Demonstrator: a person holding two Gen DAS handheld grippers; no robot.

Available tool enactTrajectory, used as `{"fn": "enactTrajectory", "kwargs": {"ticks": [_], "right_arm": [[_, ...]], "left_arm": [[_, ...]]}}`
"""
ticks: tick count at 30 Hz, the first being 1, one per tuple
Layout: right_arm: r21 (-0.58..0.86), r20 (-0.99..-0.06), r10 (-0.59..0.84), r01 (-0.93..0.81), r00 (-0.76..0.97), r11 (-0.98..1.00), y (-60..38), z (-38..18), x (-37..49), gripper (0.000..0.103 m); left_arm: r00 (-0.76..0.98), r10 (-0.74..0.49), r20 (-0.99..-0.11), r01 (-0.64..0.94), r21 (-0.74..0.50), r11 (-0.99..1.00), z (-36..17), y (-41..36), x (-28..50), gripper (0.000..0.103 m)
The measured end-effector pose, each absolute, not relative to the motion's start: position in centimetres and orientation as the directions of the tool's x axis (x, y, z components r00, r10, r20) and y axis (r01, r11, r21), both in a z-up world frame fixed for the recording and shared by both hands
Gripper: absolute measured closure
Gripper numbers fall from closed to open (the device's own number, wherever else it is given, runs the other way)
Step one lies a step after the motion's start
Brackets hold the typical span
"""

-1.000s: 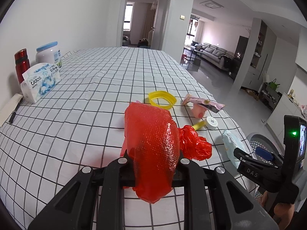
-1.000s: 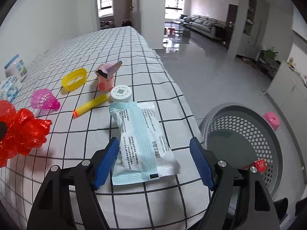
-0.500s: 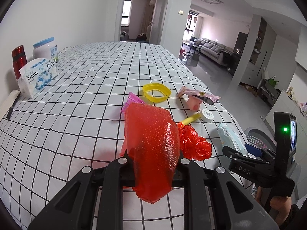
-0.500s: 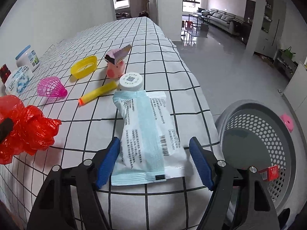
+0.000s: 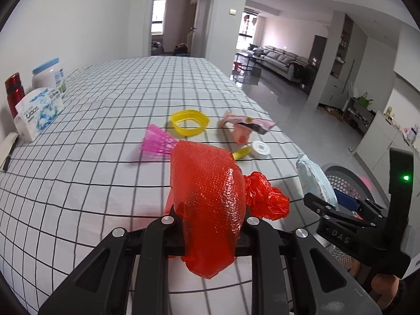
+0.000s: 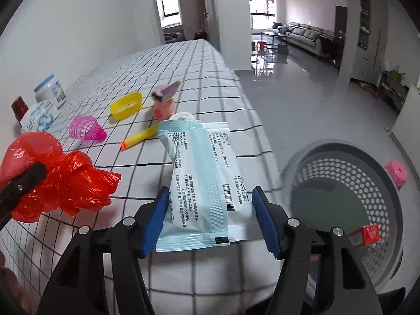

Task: Collect trash
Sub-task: 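Carry the bag and packet over the basket and open both grippers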

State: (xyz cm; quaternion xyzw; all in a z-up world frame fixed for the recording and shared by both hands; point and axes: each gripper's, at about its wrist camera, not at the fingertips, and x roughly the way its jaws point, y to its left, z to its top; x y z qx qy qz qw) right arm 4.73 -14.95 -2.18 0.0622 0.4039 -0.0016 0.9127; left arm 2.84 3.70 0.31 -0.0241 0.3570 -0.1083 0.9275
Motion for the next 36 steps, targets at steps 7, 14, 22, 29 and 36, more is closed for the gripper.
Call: {"fn": "enactTrajectory", "kwargs": {"ticks": [7, 14, 22, 29, 36], "right_arm": [[0.121, -0.725, -0.012, 0.144, 0.688, 0.982, -19.0, -1.6, 1.1, 0.041], [0.113, -0.714, -0.111, 0.271, 0.691, 0.956, -24.3, -1.2, -2.4, 0.041], [0.122, -0.721, -0.18, 0.378, 0.67, 0.918, -28.9, -1.9, -4.8, 0.041], [0.139, -0.734, -0.2, 0.432, 0.649, 0.891, -31.7, -3.1, -5.4, 0.041], [0.144, -0.754, -0.19, 0.441, 0.628, 0.886, -33.5, -4.3, -5.1, 0.041]], "left_arm": [[0.69, -0.311, -0.654, 0.292, -0.141, 0.946, 1.0, -0.6, 2.2, 0.083], [0.647, -0.408, -0.645, 0.421, -0.144, 0.896, 1.2, -6.6, 1.4, 0.083], [0.58, -0.476, -0.661, 0.532, -0.134, 0.836, 0.0, -12.7, 0.9, 0.083], [0.533, -0.481, -0.696, 0.578, -0.115, 0.808, -1.5, -16.7, 2.0, 0.083], [0.501, -0.468, -0.728, 0.592, -0.106, 0.799, -2.8, -19.9, 2.8, 0.083]]}}
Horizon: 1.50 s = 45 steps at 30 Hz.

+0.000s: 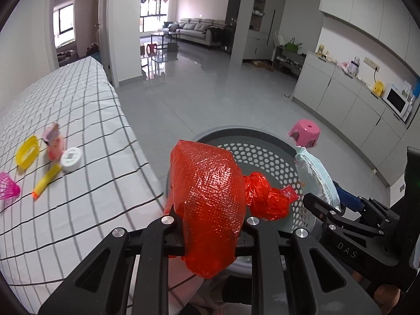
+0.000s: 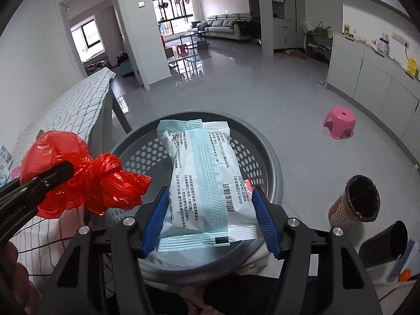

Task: Collect trash
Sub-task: 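Carry the bag and packet over the basket and open both grippers, then withdraw both tools from above the basket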

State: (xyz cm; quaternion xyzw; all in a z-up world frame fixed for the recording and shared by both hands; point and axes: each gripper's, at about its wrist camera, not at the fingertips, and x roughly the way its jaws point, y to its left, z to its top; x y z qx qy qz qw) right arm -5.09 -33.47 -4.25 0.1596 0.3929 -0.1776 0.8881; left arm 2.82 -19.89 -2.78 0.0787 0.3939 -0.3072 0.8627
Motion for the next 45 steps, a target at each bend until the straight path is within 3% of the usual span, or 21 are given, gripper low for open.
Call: {"fn": "enactTrajectory", "kwargs": {"ticks": [15, 19, 24, 27, 45], "right_arm": [[0.191, -0.775, -0.13, 0.425, 0.619, 0.885, -36.2, -6.2, -3.9, 0.041], [0.192, -0.773, -0.125, 0.417, 0.622, 0.888, -35.9, -6.1, -3.6, 0.041], [0.176, -0.771, -0.138, 0.416, 0.622, 0.892, -35.7, -5.9, -3.9, 0.039], [0.181, -0.767, -0.139, 0.42, 0.626, 0.889, -35.6, -5.8, -4.1, 0.037], [0.187, -0.759, -0.15, 0.433, 0.633, 0.882, -35.1, -5.2, -5.8, 0.036]], "left_arm": [[0.452, -0.425, -0.784, 0.619, -0.067, 0.783, -5.3, -24.3, 4.3, 0.083], [0.443, -0.419, -0.792, 0.614, -0.072, 0.786, -5.6, -24.3, 4.6, 0.079], [0.454, -0.414, -0.789, 0.595, -0.077, 0.8, -5.5, -23.7, 4.7, 0.062], [0.466, -0.416, -0.781, 0.587, -0.079, 0.806, -5.2, -23.3, 4.5, 0.044], [0.497, -0.418, -0.761, 0.572, -0.075, 0.817, -4.2, -21.5, 3.2, 0.044]]}}
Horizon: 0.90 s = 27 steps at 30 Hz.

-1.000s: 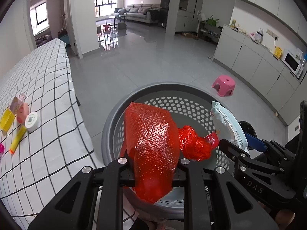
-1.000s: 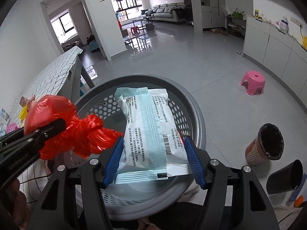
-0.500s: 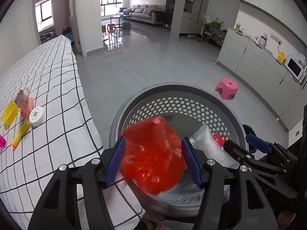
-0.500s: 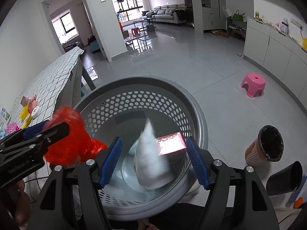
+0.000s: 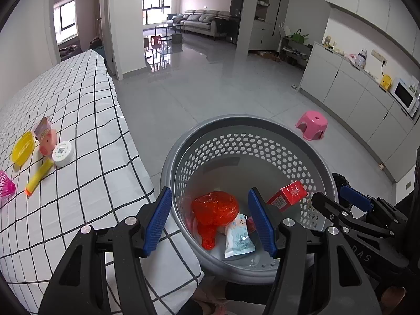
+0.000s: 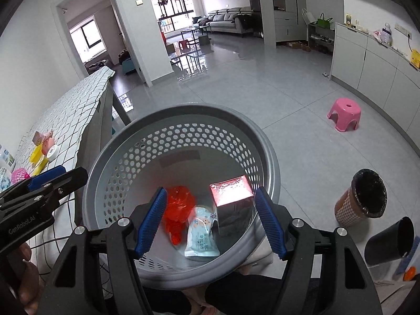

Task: Collect trash
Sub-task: 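Withdraw both tools from above the basket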

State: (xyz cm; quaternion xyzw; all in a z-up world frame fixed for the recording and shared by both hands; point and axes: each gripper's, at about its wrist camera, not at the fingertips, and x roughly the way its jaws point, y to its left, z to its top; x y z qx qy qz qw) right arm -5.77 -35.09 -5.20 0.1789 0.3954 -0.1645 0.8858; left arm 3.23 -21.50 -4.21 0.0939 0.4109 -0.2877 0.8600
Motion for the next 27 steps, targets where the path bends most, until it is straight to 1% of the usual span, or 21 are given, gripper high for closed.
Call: {"fn": "enactTrajectory", "kwargs": {"ticks": [12, 15, 20, 27], "right_arm": [[0.189, -0.738, -0.148, 0.412, 0.659, 0.891, -33.6, -3.7, -6.8, 0.036], [0.188, -0.73, -0.142, 0.396, 0.669, 0.899, -32.7, -3.3, -6.8, 0.036], [0.186, -0.721, -0.131, 0.371, 0.681, 0.91, -31.3, -2.8, -6.6, 0.036], [0.184, -0.705, -0.099, 0.315, 0.702, 0.931, -28.9, -2.0, -5.8, 0.036]], "left_arm": [[0.521, -0.426, -0.74, 0.556, -0.085, 0.827, -2.9, -19.3, 2.3, 0.044], [0.535, -0.421, -0.732, 0.544, -0.082, 0.835, -2.5, -18.4, 2.1, 0.04], [0.561, -0.409, -0.72, 0.518, -0.081, 0.851, -2.1, -16.6, 1.7, 0.039], [0.606, -0.372, -0.703, 0.453, -0.078, 0.888, -1.5, -13.2, 1.7, 0.034]]}}
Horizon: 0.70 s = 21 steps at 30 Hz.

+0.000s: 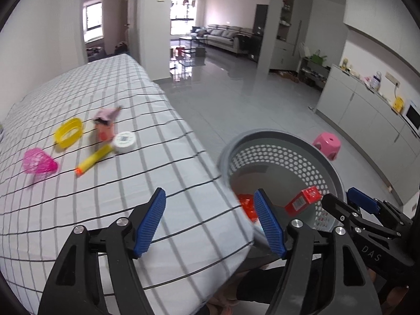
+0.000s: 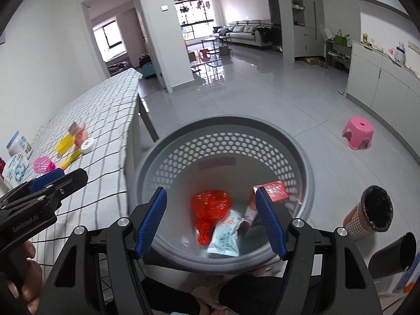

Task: Collect trash
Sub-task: 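Withdraw both tools from above the basket, then move both tools over the table toward the remaining items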

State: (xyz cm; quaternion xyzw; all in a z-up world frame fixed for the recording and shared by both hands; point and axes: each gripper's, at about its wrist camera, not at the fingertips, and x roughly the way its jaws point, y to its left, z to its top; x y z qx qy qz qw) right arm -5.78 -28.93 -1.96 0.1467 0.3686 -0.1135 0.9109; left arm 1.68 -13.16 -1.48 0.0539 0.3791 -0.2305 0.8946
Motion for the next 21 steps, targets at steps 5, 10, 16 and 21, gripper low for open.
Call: {"fn": "enactTrajectory", "kwargs": {"ticks": [5, 10, 16, 21], "right_arm": [[0.183, -0.695, -0.066, 0.266, 0.716, 0.946, -27.0, -1.5, -5.0, 0.036], [0.181, -0.688, -0.024, 0.204, 0.726, 0.962, -24.7, -1.2, -3.9, 0.036], [0.175, -0.673, 0.018, 0.136, 0.739, 0.975, -22.1, -0.7, -2.3, 0.035], [0.177, -0.664, 0.063, 0.075, 0.745, 0.981, -19.9, -0.3, -0.5, 0.036]], "left_arm": [[0.645, -0.331, -0.689, 0.392, -0.073, 0.917, -0.9, -10.2, 1.8, 0.029], [0.682, -0.273, -0.679, 0.31, -0.069, 0.948, -0.5, -6.6, 2.0, 0.029], [0.712, -0.197, -0.674, 0.217, -0.055, 0.975, -0.4, -2.8, 2.4, 0.028], [0.734, -0.14, -0.664, 0.144, -0.049, 0.988, 0.0, 0.4, 2.4, 0.027]]}}
